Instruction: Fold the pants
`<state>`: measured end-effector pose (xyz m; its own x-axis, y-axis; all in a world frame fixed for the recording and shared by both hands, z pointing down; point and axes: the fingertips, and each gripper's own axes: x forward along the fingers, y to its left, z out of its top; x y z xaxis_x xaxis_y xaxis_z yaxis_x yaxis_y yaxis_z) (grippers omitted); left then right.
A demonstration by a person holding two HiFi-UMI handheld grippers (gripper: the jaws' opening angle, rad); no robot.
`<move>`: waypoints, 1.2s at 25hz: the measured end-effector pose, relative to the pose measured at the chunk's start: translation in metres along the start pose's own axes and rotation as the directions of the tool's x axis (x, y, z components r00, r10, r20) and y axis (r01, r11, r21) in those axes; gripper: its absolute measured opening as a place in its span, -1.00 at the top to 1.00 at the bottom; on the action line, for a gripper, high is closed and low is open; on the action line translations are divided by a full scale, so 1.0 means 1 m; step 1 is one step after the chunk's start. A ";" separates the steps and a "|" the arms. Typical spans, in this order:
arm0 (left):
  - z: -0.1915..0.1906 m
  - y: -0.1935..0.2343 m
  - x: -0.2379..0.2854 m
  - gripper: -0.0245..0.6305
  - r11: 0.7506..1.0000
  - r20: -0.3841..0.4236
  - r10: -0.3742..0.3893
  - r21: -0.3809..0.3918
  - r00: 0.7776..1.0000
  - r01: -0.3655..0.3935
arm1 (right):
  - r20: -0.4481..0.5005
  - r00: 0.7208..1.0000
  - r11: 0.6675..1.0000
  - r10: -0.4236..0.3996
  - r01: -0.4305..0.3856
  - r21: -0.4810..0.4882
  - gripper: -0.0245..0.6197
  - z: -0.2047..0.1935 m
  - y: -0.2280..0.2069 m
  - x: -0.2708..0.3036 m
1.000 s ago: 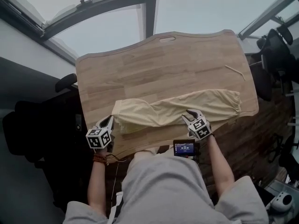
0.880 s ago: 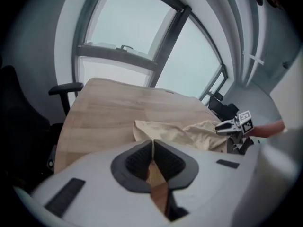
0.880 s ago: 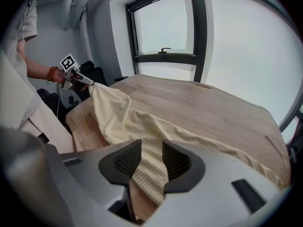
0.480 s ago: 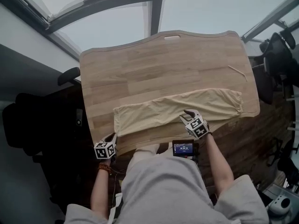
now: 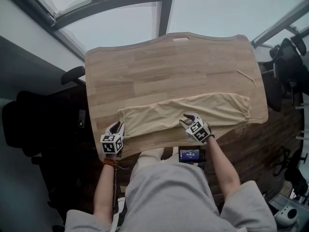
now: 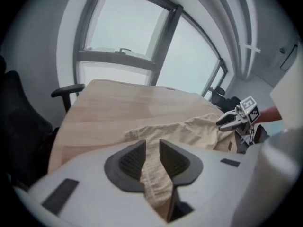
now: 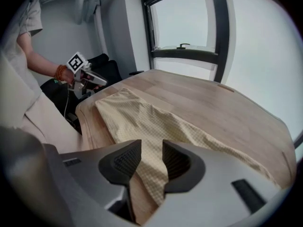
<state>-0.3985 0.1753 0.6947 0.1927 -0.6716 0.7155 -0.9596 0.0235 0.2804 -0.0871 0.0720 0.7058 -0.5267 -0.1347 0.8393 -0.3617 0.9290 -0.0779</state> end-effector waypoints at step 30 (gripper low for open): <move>-0.004 -0.190 0.066 0.70 0.988 -0.062 0.126 0.096 0.990 -0.119 | -0.084 0.876 0.707 -0.475 0.436 0.556 0.26 -0.319 -0.338 -0.236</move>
<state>-0.2028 0.1295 0.6912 0.0829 -0.6161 0.7833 -0.9909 0.0326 0.1306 0.4047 -0.0999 0.7056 -0.2252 -0.5299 0.8176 -0.9136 0.4063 0.0118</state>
